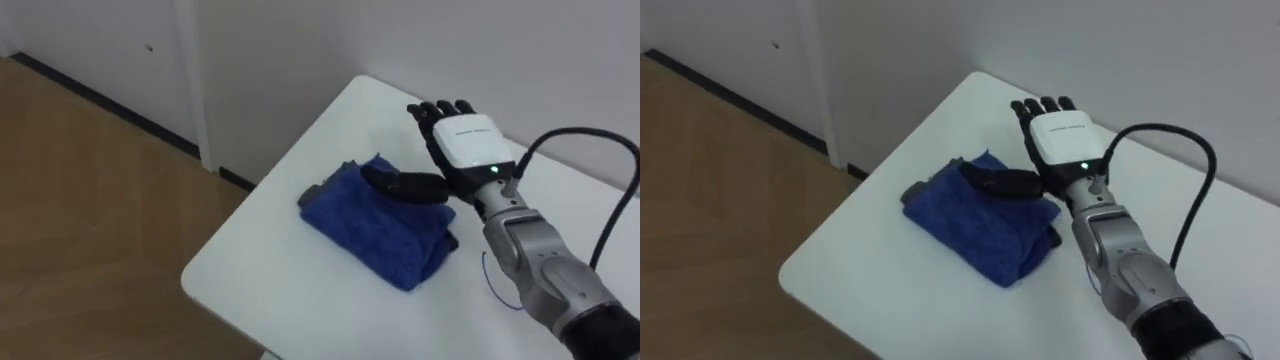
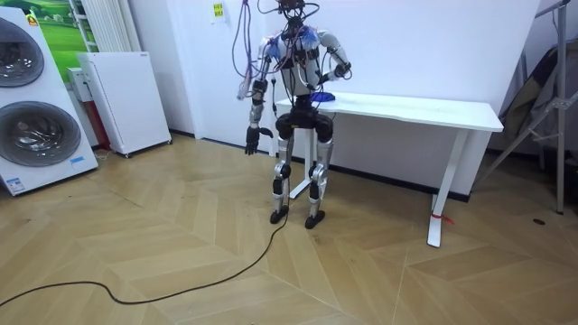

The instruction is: Wipe table

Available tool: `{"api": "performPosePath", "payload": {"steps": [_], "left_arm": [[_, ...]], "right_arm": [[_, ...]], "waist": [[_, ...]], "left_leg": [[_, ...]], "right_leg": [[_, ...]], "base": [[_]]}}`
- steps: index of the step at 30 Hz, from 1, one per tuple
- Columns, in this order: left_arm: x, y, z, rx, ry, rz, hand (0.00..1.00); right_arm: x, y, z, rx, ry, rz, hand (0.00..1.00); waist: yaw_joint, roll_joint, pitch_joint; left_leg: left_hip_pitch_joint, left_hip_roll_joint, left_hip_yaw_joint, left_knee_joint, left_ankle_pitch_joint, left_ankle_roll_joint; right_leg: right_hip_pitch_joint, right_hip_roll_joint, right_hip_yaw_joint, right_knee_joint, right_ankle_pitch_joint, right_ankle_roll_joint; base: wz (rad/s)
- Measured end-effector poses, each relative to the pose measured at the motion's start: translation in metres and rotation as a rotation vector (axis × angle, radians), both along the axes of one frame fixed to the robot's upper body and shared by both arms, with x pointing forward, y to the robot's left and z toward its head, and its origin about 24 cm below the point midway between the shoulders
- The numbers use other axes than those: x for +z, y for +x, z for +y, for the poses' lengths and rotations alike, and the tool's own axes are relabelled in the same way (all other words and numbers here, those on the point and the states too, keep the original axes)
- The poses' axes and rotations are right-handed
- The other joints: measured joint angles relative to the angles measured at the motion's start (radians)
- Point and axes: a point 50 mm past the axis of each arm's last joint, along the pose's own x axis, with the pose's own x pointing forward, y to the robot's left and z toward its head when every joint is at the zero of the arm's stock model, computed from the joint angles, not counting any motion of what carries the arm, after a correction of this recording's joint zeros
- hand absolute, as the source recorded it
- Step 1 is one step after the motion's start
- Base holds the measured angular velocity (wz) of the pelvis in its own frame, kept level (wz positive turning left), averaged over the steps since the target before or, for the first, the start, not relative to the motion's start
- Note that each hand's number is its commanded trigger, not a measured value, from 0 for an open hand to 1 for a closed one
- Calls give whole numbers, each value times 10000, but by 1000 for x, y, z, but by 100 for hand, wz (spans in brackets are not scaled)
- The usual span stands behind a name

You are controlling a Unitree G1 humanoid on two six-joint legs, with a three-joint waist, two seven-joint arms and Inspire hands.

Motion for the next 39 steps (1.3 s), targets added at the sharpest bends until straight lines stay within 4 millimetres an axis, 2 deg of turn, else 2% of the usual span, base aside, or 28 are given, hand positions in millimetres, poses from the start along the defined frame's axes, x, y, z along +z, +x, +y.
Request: {"api": "performPosePath", "payload": {"steps": [2,8,13,19,22,31,39], "left_arm": [[1,0,2,-78,47,76,0],[0,-7,0,-180,16,311,0],[-1,-8,-1,-272,-1,386,0],[-1,-7,-4,-387,-43,344,0],[-1,-6,-4,-395,-27,353,0],[-1,-3,-6,-473,-22,333,0],[-2,-5,-6,-471,-40,363,0]], "right_arm": [[-9,-7,-2,-118,-68,447,0],[-14,-12,0,-146,-26,653,0],[-14,-15,11,249,84,723,0],[-18,-19,20,564,7,1145,0],[-15,-23,25,689,186,1025,0],[-28,-36,24,549,260,1549,0],[-30,-39,27,584,429,1635,0]], "waist": [[110,-23,-16],[101,-105,-76],[125,-76,-67],[112,-38,-78],[149,-38,-82],[344,-10,-99],[312,-25,-117]], "left_leg": [[-50,-10,5,76,0,2],[-64,-25,10,163,4,6],[-137,-30,44,164,4,7],[-144,0,533,161,4,7],[-149,0,532,151,4,7],[-160,0,590,151,4,7],[-195,3,787,142,4,9]], "right_leg": [[2,-5,4,-1,-18,6],[51,-8,16,-8,-20,-1],[-10,-20,17,-22,-22,2],[-18,-48,51,-15,-41,19],[-22,-50,24,-16,-45,25],[-59,-65,63,6,-53,25],[-141,-66,167,18,-54,28]], "base": [[5],[6],[0],[-1],[0],[0],[-3]]}}
